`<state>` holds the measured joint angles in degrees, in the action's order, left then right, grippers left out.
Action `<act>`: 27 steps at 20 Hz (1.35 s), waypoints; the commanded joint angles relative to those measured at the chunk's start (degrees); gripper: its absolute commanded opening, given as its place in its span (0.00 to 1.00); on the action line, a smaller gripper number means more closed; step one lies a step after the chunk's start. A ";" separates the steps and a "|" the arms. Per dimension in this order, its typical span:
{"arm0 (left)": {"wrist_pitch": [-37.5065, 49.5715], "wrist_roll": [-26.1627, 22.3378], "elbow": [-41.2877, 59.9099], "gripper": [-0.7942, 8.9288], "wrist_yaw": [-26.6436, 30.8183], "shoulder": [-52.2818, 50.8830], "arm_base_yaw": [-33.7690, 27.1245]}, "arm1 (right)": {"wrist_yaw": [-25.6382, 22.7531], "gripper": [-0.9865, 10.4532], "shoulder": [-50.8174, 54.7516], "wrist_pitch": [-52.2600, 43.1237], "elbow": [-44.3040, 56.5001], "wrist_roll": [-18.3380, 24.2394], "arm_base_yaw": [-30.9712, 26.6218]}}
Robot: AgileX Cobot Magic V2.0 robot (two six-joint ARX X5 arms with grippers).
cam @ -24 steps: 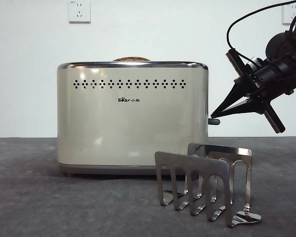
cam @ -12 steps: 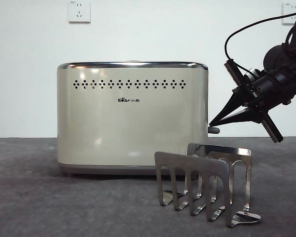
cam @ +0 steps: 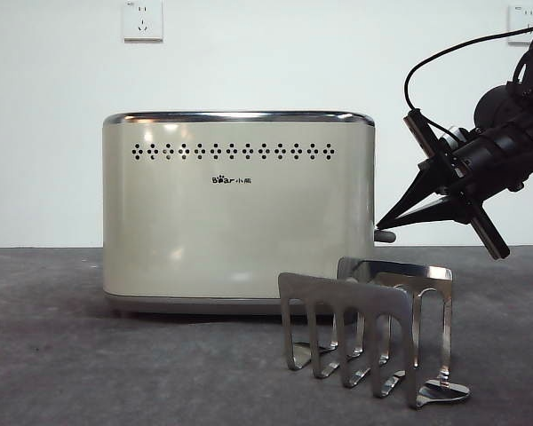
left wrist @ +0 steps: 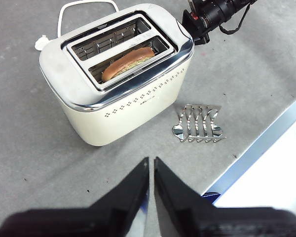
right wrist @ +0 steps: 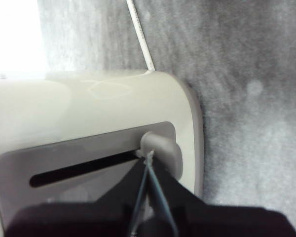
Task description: Pick up a slice of bread from the rack,put the bread on the toaster,press the button
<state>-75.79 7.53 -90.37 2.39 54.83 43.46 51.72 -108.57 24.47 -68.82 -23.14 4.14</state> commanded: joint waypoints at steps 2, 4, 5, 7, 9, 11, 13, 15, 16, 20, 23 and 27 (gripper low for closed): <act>0.20 -0.52 0.39 0.10 -0.02 -0.24 -0.15 | -7.87 0.08 -3.78 2.60 2.56 -0.57 0.35; 0.20 -0.52 0.39 0.10 -0.02 -0.24 -0.15 | -7.56 0.08 -3.78 2.36 2.56 -0.50 0.35; 0.20 -0.55 0.39 0.10 -0.02 -0.24 -0.15 | -6.67 0.08 -3.78 2.03 2.56 -0.46 0.35; 0.20 -0.72 0.39 0.10 0.00 -0.17 -0.15 | -3.72 0.08 -3.65 0.59 2.51 -0.66 0.35; 0.20 -1.05 0.39 0.10 0.00 -0.17 -0.15 | -2.32 0.08 -3.23 0.79 1.64 -0.66 0.33; 0.20 -1.62 0.39 0.10 -0.02 -0.20 -0.15 | -2.21 0.08 -1.70 1.27 0.35 -0.68 0.33; 0.20 -1.66 0.39 0.10 0.00 -0.20 -0.15 | -2.23 0.08 0.72 1.44 -0.92 -0.68 0.33; 0.20 -1.77 0.39 0.10 0.00 -0.17 -0.15 | -2.23 0.08 3.21 2.80 -2.54 -0.63 0.33; 0.20 -1.77 0.39 0.10 0.00 -0.17 -0.15 | -2.25 0.08 4.37 3.69 -3.50 -0.37 0.33; 0.20 -1.79 0.39 0.10 0.00 -0.17 -0.15 | -3.23 0.08 10.12 6.56 -6.36 0.11 0.33; 0.20 -1.79 0.39 0.10 0.00 -0.17 -0.15 | -4.76 0.08 15.47 10.08 -8.00 1.75 0.35; 0.20 -1.79 0.39 0.10 0.00 -0.17 -0.15 | -7.10 0.09 25.29 15.96 -9.51 3.89 0.33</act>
<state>-75.79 6.44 -90.37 2.39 54.85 43.46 44.58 -83.70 40.73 -78.06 -20.75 4.47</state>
